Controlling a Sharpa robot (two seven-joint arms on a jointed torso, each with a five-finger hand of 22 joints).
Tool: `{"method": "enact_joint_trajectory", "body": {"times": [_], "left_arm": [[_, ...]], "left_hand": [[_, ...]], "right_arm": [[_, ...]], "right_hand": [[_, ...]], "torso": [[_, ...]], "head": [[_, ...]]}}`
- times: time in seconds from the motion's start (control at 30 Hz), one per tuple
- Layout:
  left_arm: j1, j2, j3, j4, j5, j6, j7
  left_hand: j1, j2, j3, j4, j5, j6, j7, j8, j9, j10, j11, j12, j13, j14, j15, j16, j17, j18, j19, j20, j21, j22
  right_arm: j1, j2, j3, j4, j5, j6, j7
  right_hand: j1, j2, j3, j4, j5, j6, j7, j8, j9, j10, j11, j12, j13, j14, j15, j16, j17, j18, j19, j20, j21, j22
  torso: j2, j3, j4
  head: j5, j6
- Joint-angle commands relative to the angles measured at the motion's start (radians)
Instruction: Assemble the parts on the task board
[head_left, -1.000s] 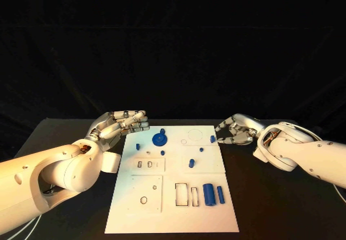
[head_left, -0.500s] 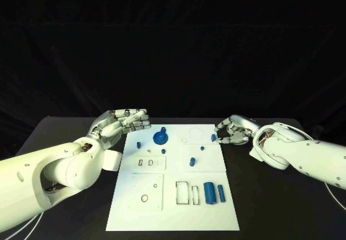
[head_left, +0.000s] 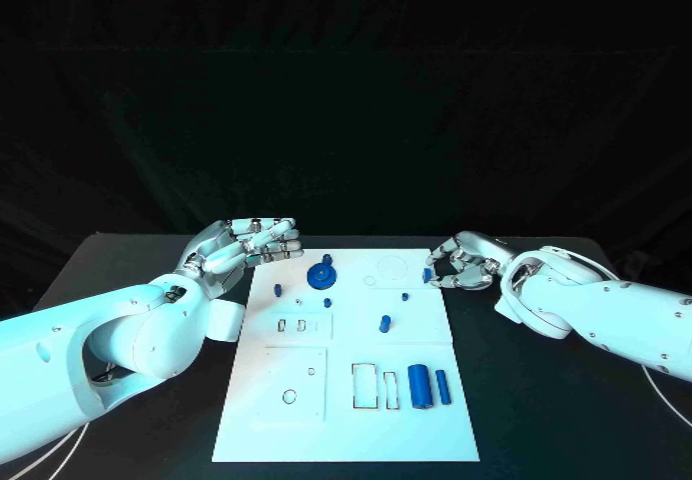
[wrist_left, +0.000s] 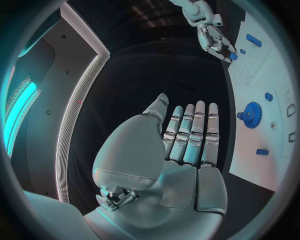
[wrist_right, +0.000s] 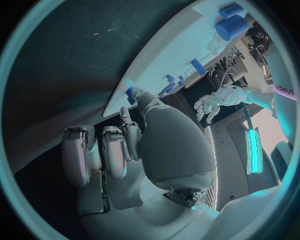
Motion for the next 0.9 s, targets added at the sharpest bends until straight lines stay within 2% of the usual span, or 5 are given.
{"method": "enact_joint_trajectory", "body": {"times": [0.03, 0.67, 0.83, 0.9], "left_arm": [[0.0, 0.002, 0.0, 0.001, 0.001, 0.023, 0.005], [0.0, 0.0, 0.0, 0.002, 0.001, 0.023, 0.004], [0.0, -0.001, 0.0, 0.002, 0.001, 0.023, 0.003], [0.0, -0.001, 0.0, 0.002, 0.001, 0.023, 0.003]], "left_hand": [[0.002, 0.012, 0.001, -0.006, 0.005, 0.001, 0.007, -0.004, -0.001, -0.001, 0.004, -0.001, -0.001, 0.0, 0.004, -0.003, -0.001, 0.007, 0.0, 0.001, -0.004, -0.001], [0.002, 0.012, 0.002, -0.006, 0.005, 0.001, 0.008, -0.005, -0.001, -0.001, 0.005, -0.002, -0.001, 0.0, 0.005, -0.004, -0.002, 0.007, 0.0, 0.001, -0.004, -0.001], [0.002, 0.012, 0.002, -0.006, 0.005, 0.001, 0.008, -0.005, -0.001, -0.001, 0.005, -0.002, -0.001, 0.0, 0.005, -0.004, -0.002, 0.007, 0.0, 0.001, -0.004, -0.001], [0.002, 0.012, 0.002, -0.006, 0.005, 0.001, 0.008, -0.005, -0.001, -0.001, 0.005, -0.002, -0.001, 0.0, 0.005, -0.004, -0.002, 0.007, 0.0, 0.001, -0.004, -0.001]], "right_arm": [[-0.001, 0.005, 0.0, -0.002, -0.013, 0.014, 0.007], [-0.002, 0.014, 0.0, -0.001, -0.017, 0.029, -0.003], [-0.003, 0.011, 0.0, 0.002, -0.029, 0.016, -0.017], [-0.003, 0.01, 0.0, 0.004, -0.035, 0.004, -0.025]], "right_hand": [[0.002, 0.012, 0.004, -0.002, 0.004, 0.01, 0.001, 0.004, 0.002, 0.009, 0.002, 0.004, 0.129, 0.101, 0.008, 0.007, 0.252, 0.009, 0.061, 0.005, 0.005, 0.181], [-0.006, 0.013, 0.001, -0.001, 0.0, 0.042, -0.002, 0.016, 0.007, 0.014, 0.0, 0.01, 0.134, 0.101, 0.007, 0.009, 0.255, 0.008, 0.063, 0.005, 0.008, 0.185], [-0.029, 0.0, -0.015, 0.008, -0.004, 0.039, 0.003, 0.012, 0.005, 0.009, 0.003, 0.004, 0.129, 0.101, 0.011, 0.009, 0.255, 0.008, 0.063, 0.007, 0.007, 0.185], [-0.05, -0.009, -0.033, 0.018, -0.021, 0.032, 0.005, 0.009, 0.004, 0.004, 0.006, 0.0, 0.125, 0.101, 0.015, 0.009, 0.255, 0.008, 0.063, 0.01, 0.007, 0.185]], "torso": [[0.0, -0.0003, 0.0008], [0.0, 0.0004, 0.0002], [0.0, 0.0006, -0.0011], [-0.001, 0.0007, -0.0011]], "head": [[0.0, -0.001], [0.001, -0.001], [0.001, -0.001], [0.001, 0.0]]}}
